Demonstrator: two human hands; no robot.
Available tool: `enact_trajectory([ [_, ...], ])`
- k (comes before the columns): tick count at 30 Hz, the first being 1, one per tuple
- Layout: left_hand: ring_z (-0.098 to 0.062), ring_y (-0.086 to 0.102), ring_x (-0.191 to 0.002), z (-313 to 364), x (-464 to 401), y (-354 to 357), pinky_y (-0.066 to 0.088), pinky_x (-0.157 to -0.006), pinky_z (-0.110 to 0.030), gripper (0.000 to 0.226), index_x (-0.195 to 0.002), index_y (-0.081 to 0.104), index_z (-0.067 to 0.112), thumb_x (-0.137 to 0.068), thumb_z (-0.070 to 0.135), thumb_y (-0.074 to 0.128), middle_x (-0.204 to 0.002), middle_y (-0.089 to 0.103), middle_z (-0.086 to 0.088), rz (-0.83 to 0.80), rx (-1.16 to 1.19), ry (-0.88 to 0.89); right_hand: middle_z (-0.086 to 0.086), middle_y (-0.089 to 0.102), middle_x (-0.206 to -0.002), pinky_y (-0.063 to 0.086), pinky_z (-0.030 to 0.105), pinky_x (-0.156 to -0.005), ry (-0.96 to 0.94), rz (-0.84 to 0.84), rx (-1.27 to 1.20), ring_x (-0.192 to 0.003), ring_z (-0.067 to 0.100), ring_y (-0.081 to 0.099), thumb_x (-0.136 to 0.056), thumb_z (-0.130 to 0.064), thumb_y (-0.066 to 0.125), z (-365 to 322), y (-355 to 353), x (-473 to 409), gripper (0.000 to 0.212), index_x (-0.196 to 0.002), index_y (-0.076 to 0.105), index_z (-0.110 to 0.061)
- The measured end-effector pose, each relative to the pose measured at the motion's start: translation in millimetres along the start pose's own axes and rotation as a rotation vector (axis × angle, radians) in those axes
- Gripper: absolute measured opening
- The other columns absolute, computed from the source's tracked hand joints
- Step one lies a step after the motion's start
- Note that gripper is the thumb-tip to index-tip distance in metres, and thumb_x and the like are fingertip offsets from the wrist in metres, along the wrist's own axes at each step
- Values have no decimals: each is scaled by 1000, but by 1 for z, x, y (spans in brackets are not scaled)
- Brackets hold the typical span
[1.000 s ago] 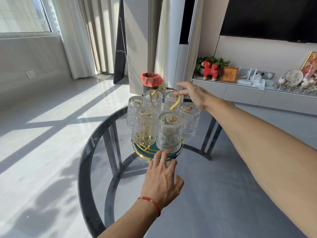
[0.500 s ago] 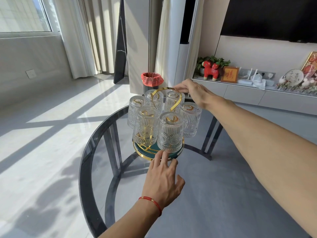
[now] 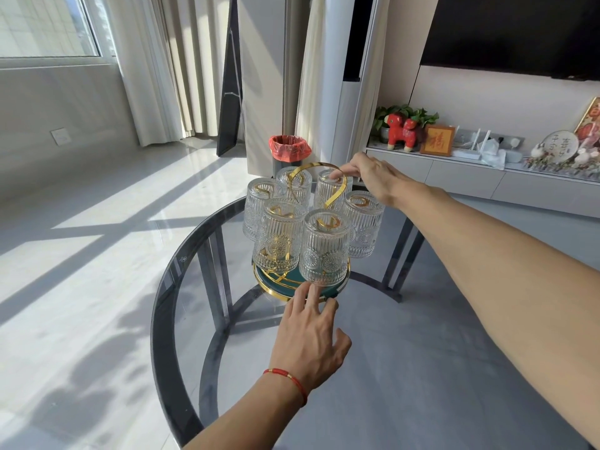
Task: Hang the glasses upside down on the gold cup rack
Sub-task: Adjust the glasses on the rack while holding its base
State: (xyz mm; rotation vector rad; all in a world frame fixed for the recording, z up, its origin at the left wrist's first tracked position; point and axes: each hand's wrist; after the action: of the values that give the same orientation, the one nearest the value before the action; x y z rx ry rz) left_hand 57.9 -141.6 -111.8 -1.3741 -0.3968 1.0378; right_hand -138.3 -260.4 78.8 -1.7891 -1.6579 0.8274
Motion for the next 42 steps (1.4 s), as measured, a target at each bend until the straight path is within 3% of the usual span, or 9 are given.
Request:
enact_trajectory([
  [5, -33, 34, -136, 1, 0, -2, 43, -113, -48, 49, -120, 58, 17, -86, 49, 44, -141, 45, -10, 5, 5, -4, 5, 51, -158, 23, 49, -125, 6, 6, -10, -150, 22, 38, -104, -45, 9, 2, 3, 2, 72, -127, 73, -23],
  [9, -33, 31, -138, 1, 1, -2, 41, -115, -47, 50, -123, 57, 18, -88, 49, 44, -144, 43, -10, -17, -2, -9, 6, 56, -153, 14, 43, -126, -39, -1, -308, -141, 11, 44, -108, -32, 11, -7, 2, 6, 67, -131, 70, -10],
  [14, -34, 35, -135, 1, 2, -1, 43, -111, -47, 42, -115, 57, 17, -85, 45, 47, -140, 44, -9, 22, 16, 1, -1, 72, -130, 29, 15, -92, -157, 13, -381, -116, -2, 58, -106, -34, 17, -31, 4, -3, 66, -118, 77, -11],
  [21, -33, 39, -130, 3, 2, -2, 45, -109, -46, 38, -110, 58, 16, -83, 42, 49, -135, 47, -9, 66, 21, 8, 6, 74, -121, 41, 42, -104, -150, -82, 11, -111, 22, 64, -102, -50, 17, -67, 16, -19, 74, -110, 81, -14],
  [25, -33, 41, -128, 4, 2, -4, 45, -108, -46, 36, -107, 58, 16, -82, 41, 48, -133, 48, -8, 82, 17, 14, 10, 71, -122, 40, 35, -88, -86, -134, 116, -113, 25, 62, -106, -53, 10, -78, 22, -28, 81, -117, 79, -11],
  [28, -32, 41, -126, 3, 2, -3, 46, -107, -45, 34, -104, 57, 17, -82, 41, 50, -131, 48, -7, 94, 13, 11, 14, 71, -124, 38, 46, -109, -55, -152, 135, -119, 29, 62, -104, -59, 9, -80, 24, -35, 85, -113, 80, -12],
  [31, -32, 41, -126, 2, 1, -3, 46, -107, -44, 34, -104, 58, 17, -81, 40, 49, -130, 48, -7, 107, 10, 9, 12, 72, -125, 35, 49, -113, -48, -166, 141, -119, 28, 63, -103, -62, 7, -80, 24, -39, 88, -109, 81, -14],
  [36, -33, 42, -128, 3, 2, -3, 45, -108, -45, 33, -104, 57, 17, -81, 40, 49, -131, 48, -7, 100, 3, 14, 12, 69, -130, 32, 46, -91, -36, -149, 181, -117, 30, 58, -99, -68, 6, -79, 26, -44, 90, -106, 83, -20],
  [42, -31, 40, -127, 3, 1, -2, 45, -106, -42, 31, -101, 57, 18, -80, 39, 51, -128, 48, -6, 120, 14, 20, 13, 64, -135, 29, 44, -90, -66, -150, 204, -109, 27, 56, -100, -66, 5, -74, 29, -47, 86, -114, 79, -25],
])
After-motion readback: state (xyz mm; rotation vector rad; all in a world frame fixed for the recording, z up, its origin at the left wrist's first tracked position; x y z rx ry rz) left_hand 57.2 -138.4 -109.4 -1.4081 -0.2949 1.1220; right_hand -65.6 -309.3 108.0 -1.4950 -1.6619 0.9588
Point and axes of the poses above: each hand's wrist, its own x-axis away from the middle knuckle, its own y-axis out of the palm, z = x × y
